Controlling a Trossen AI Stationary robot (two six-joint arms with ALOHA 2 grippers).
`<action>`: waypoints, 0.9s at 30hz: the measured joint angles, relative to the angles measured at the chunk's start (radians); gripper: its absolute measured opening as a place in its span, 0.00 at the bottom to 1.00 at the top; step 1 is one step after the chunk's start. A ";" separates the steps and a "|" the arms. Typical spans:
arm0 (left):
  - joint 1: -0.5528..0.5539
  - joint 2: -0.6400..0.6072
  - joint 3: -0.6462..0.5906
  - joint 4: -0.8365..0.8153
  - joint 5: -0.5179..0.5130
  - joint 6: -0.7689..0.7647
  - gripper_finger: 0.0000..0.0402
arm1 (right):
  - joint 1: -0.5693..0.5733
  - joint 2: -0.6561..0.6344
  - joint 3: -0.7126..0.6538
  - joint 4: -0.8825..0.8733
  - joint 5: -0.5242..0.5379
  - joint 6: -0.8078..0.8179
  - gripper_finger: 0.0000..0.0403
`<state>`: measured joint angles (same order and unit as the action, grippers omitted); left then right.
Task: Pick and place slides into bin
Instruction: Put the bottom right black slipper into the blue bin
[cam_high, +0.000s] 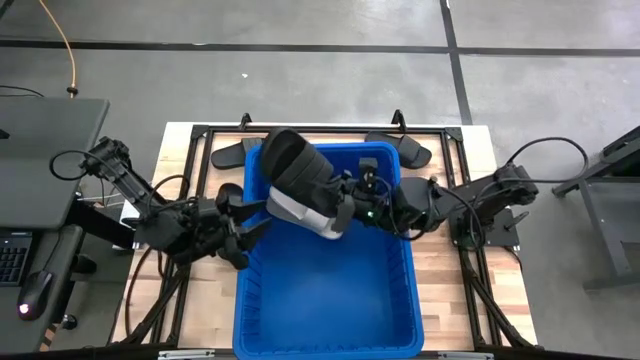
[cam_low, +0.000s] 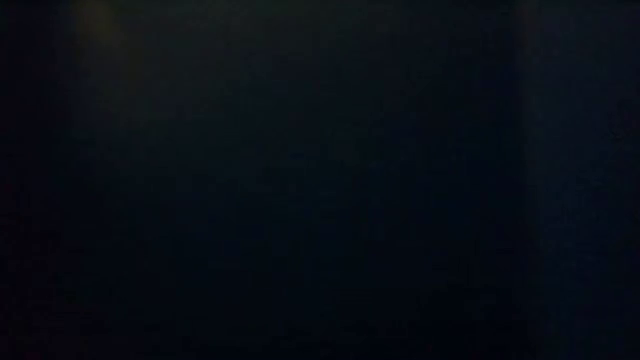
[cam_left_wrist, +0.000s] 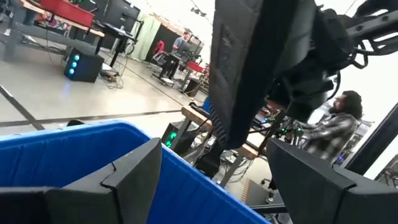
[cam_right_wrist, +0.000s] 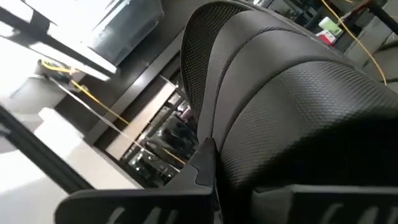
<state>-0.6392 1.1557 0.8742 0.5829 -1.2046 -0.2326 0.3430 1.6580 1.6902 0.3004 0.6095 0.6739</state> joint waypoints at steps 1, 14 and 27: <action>0.000 0.000 0.000 -0.004 -0.002 0.000 0.69 | 0.002 0.008 0.014 0.001 0.000 -0.013 0.00; 0.019 0.008 0.000 -0.012 -0.014 0.000 0.69 | -0.040 0.105 0.037 0.131 -0.036 0.069 0.00; 0.051 0.008 0.000 -0.049 -0.036 0.004 0.69 | -0.109 0.131 0.037 0.102 -0.066 0.182 0.00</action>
<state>-0.5884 1.1641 0.8742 0.5343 -1.2408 -0.2285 0.2344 1.7889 1.7271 0.4025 0.5438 0.8555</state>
